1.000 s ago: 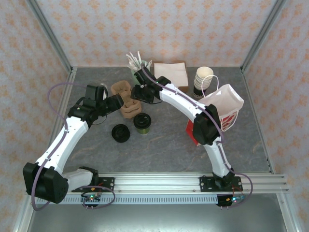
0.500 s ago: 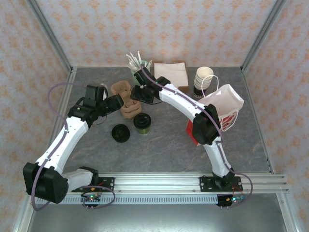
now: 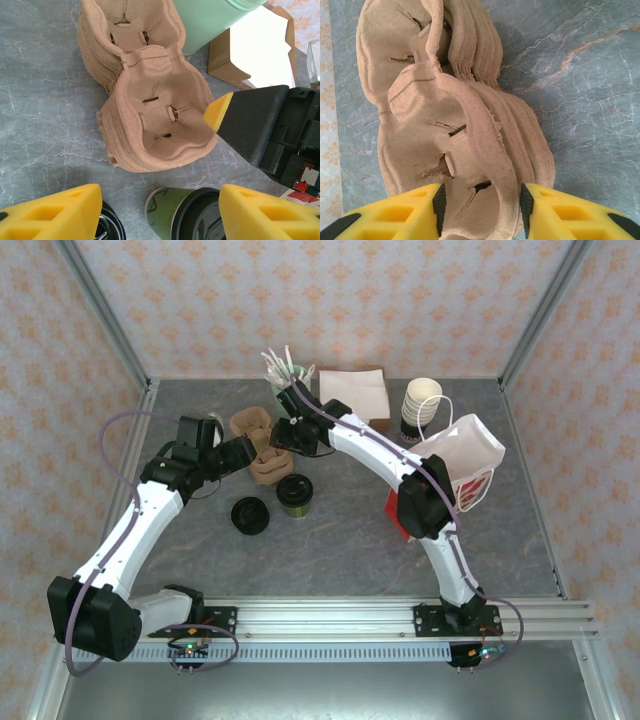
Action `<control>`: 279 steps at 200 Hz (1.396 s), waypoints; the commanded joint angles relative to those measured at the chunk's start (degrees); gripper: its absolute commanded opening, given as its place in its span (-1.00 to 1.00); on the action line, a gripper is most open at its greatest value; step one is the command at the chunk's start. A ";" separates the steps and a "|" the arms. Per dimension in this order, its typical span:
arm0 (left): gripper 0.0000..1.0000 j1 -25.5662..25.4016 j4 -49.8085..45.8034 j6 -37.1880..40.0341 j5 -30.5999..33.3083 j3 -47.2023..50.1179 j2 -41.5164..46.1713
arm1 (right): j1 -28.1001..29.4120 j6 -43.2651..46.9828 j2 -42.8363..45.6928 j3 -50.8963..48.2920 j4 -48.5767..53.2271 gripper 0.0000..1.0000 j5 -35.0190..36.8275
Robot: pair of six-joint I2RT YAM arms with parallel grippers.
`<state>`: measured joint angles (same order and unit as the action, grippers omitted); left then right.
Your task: Pack the takeout coffee
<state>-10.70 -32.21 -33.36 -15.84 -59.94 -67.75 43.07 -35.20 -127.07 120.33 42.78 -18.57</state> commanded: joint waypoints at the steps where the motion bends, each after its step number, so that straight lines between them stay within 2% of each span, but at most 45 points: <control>1: 0.28 0.55 -1.54 0.85 0.35 0.09 1.45 | -0.27 -0.54 -0.83 0.84 -1.12 -0.13 -1.02; 159: 0.29 0.70 -2.45 1.20 0.44 0.76 3.32 | -0.27 -3.84 -1.91 0.05 -4.33 -0.40 -3.01; 185: 0.29 0.73 -2.58 1.11 0.37 0.96 3.63 | -0.31 -4.17 -2.23 0.06 -4.78 -0.49 -2.87; 221: 0.28 0.69 -3.11 1.02 0.50 0.79 4.53 | -0.27 -4.05 -1.74 0.75 -4.90 -0.73 -3.07; 279: 0.29 0.68 -5.14 2.43 1.03 -1.89 7.04 | -0.27 -2.22 1.96 2.30 -4.56 -0.91 -3.44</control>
<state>-10.70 -34.17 -32.86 -15.81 -59.55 -62.65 42.92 -38.74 -128.75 120.77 38.06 -22.35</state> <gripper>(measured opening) 0.644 0.064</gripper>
